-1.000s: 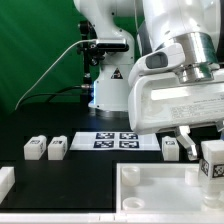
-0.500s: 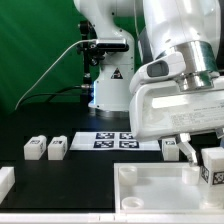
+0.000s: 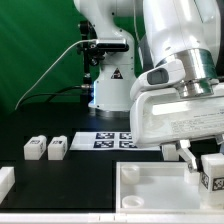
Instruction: Assemble one leg
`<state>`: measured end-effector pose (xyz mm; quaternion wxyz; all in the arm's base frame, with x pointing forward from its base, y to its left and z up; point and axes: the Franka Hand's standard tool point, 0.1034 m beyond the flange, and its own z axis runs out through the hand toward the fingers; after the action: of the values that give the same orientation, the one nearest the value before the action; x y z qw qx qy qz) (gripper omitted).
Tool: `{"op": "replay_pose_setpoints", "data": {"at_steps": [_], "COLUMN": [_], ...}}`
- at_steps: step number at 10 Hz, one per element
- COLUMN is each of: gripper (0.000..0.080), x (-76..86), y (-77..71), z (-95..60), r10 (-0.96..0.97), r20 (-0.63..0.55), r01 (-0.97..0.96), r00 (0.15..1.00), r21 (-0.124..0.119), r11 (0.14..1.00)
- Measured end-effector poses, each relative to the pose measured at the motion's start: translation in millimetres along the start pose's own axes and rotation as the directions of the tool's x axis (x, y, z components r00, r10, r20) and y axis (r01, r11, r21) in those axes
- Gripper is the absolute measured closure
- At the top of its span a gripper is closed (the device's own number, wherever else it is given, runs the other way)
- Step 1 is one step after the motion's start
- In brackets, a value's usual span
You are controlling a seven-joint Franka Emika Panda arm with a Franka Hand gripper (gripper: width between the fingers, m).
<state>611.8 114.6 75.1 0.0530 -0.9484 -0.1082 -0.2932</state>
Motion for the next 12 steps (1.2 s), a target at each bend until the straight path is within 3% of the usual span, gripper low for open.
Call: {"op": "replay_pose_setpoints", "data": {"at_steps": [1, 2, 3, 4, 5, 12], "gripper": [0.0508, 0.0321, 0.0321, 0.0209, 0.0162, 0.0151], "x": [-1.5, -2.0, -2.1, -2.2, -2.3, -2.6], "y": [-0.3, -0.4, -0.4, -0.4, -0.4, -0.3], "z": [0.7, 0.8, 0.9, 1.0, 1.0, 1.1], "r10": [0.0, 0.0, 0.0, 0.0, 0.0, 0.0], "r20": [0.007, 0.009, 0.009, 0.009, 0.009, 0.01], "r01": [0.0, 0.0, 0.0, 0.0, 0.0, 0.0], "r00": [1.0, 1.0, 1.0, 1.0, 1.0, 1.0], "r21": [0.002, 0.002, 0.002, 0.002, 0.002, 0.002], "r11": [1.0, 1.0, 1.0, 1.0, 1.0, 1.0]}}
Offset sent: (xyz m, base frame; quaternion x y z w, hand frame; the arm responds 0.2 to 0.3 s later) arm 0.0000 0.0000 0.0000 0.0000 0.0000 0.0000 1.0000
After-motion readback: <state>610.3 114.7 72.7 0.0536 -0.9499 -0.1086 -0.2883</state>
